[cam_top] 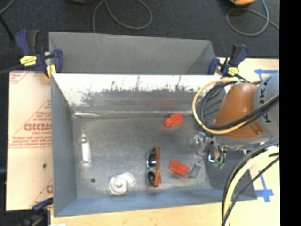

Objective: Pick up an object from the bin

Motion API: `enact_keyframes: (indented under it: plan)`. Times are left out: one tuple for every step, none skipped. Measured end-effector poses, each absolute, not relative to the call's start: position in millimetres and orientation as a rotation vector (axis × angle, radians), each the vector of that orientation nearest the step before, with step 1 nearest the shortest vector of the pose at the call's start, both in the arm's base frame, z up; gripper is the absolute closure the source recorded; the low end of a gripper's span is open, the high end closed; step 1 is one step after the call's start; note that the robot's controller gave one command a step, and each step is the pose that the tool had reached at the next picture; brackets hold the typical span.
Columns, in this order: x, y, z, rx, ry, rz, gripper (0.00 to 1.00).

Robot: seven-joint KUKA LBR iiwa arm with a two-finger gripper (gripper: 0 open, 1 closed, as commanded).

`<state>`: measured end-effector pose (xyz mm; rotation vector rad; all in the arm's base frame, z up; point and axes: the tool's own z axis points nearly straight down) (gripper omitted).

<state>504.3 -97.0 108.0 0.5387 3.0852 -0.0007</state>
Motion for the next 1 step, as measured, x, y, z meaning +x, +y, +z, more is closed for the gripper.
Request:
enact_keyframes:
  plan:
    - [495.9, -94.8, 86.2, 0.352, 3.120, -0.001, 0.00]
